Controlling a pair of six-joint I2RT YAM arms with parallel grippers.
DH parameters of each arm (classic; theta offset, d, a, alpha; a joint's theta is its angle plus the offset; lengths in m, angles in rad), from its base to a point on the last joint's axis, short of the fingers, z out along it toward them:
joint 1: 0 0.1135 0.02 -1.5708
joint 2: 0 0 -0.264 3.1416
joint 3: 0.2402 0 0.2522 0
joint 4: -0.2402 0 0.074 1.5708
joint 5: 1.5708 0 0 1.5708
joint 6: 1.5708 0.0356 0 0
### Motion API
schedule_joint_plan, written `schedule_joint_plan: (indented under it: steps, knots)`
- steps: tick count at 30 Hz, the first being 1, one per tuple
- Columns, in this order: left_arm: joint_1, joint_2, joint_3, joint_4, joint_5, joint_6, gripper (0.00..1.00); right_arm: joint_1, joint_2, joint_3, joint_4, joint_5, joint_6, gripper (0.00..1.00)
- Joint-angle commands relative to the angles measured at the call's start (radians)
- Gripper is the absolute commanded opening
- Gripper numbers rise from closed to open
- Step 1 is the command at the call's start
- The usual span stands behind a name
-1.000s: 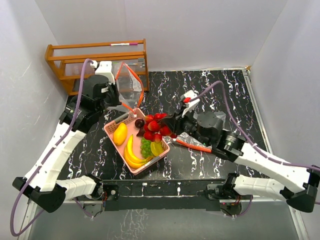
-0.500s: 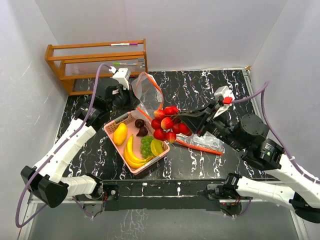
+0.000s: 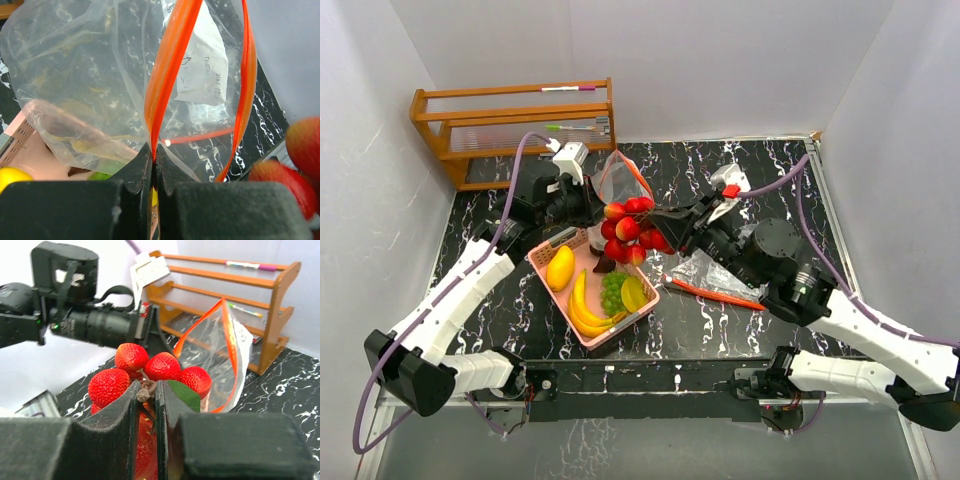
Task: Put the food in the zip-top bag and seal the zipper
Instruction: Place the fake fruit in the zipper food storage bag.
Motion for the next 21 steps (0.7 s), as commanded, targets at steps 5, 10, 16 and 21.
schedule_joint_plan:
  steps: [5, 10, 16, 21]
  knots:
    - [-0.003, -0.113, -0.022, -0.011, 0.139, -0.027, 0.00, 0.004, 0.050, -0.027, 0.305, 0.199, -0.088, 0.08]
    - [-0.003, -0.153, -0.057, -0.018, 0.208, -0.050, 0.00, 0.003, 0.113, -0.013, 0.310, 0.284, -0.113, 0.08]
    - [-0.002, -0.169, -0.064, -0.022, 0.238, -0.064, 0.00, 0.003, 0.203, 0.037, 0.223, 0.463, -0.162, 0.08]
    - [-0.003, -0.148, -0.056, -0.008, 0.267, -0.078, 0.00, 0.005, 0.246, 0.073, 0.169, 0.554, -0.167, 0.08]
